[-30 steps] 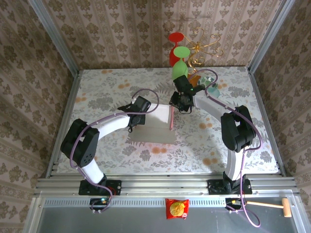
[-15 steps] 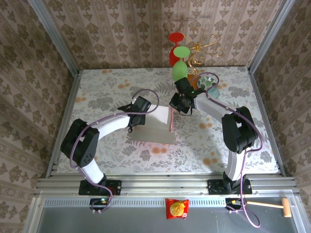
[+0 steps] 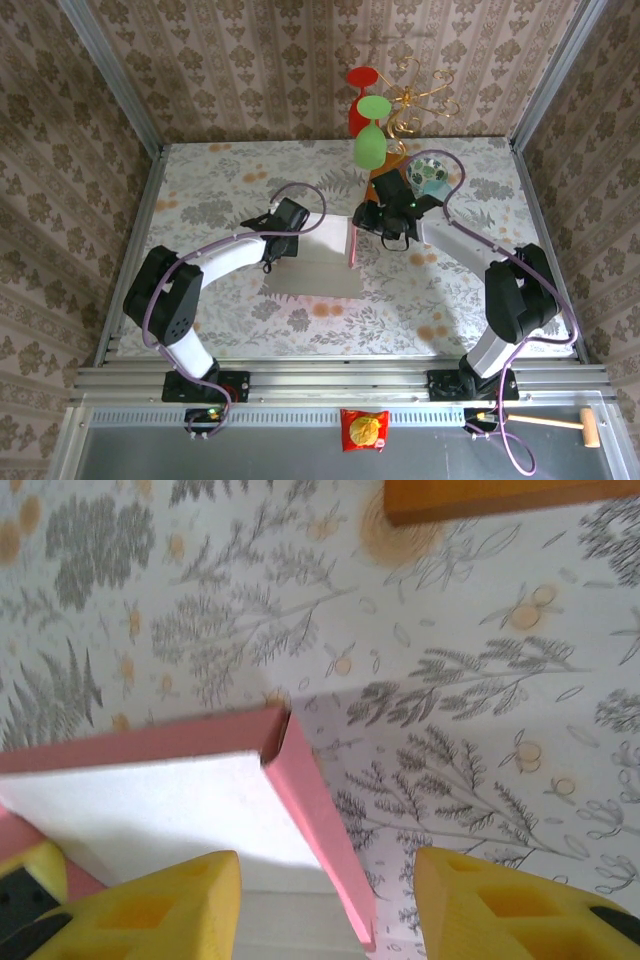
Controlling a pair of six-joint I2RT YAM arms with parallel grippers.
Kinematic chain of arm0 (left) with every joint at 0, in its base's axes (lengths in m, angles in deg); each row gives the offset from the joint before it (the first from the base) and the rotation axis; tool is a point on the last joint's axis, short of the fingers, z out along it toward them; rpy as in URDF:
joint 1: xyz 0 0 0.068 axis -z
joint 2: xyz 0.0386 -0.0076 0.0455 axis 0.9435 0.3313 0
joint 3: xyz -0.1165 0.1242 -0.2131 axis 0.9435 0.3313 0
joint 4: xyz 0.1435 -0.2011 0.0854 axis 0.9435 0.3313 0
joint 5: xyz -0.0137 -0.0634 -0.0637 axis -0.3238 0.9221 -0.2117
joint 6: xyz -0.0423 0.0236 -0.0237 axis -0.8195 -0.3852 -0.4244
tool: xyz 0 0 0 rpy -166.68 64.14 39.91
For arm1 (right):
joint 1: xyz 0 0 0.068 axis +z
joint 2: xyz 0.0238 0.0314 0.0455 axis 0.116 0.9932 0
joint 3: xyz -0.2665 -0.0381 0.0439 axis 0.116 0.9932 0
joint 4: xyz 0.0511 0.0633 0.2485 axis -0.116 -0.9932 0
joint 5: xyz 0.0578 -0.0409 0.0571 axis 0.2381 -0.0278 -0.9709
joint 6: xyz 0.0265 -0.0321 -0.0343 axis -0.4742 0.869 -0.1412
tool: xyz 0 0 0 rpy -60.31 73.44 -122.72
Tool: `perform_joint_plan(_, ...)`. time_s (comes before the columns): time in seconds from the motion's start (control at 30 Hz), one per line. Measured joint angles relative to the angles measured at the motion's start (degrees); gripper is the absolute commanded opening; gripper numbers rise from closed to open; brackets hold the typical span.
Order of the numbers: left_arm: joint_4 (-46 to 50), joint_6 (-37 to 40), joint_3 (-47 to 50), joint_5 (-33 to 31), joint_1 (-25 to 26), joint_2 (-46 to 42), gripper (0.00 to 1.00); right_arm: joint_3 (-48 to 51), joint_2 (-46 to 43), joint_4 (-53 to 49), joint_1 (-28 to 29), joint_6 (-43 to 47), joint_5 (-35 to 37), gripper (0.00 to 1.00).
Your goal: Fold the paper box
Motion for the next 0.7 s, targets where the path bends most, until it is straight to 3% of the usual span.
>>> perform_joint_plan(0.2,0.02,0.0,0.0,0.02,0.0,0.0,0.0,2.19,3.02,0.55,3.74,3.28,-0.07,0.41)
perform_joint_plan(0.3,0.02,0.02,-0.02,0.02,0.0,0.0,0.0,1.9,6.05,0.39,3.85,3.87,0.17,0.33)
perform_joint_plan(0.57,0.02,0.0,-0.02,0.04,0.0,0.0,0.0,-1.51,11.58,-0.24,3.85,4.74,1.07,0.28)
perform_joint_plan(0.7,0.02,0.02,-0.04,0.04,0.0,0.0,0.0,-2.91,12.9,-0.26,3.89,4.87,1.86,0.2)
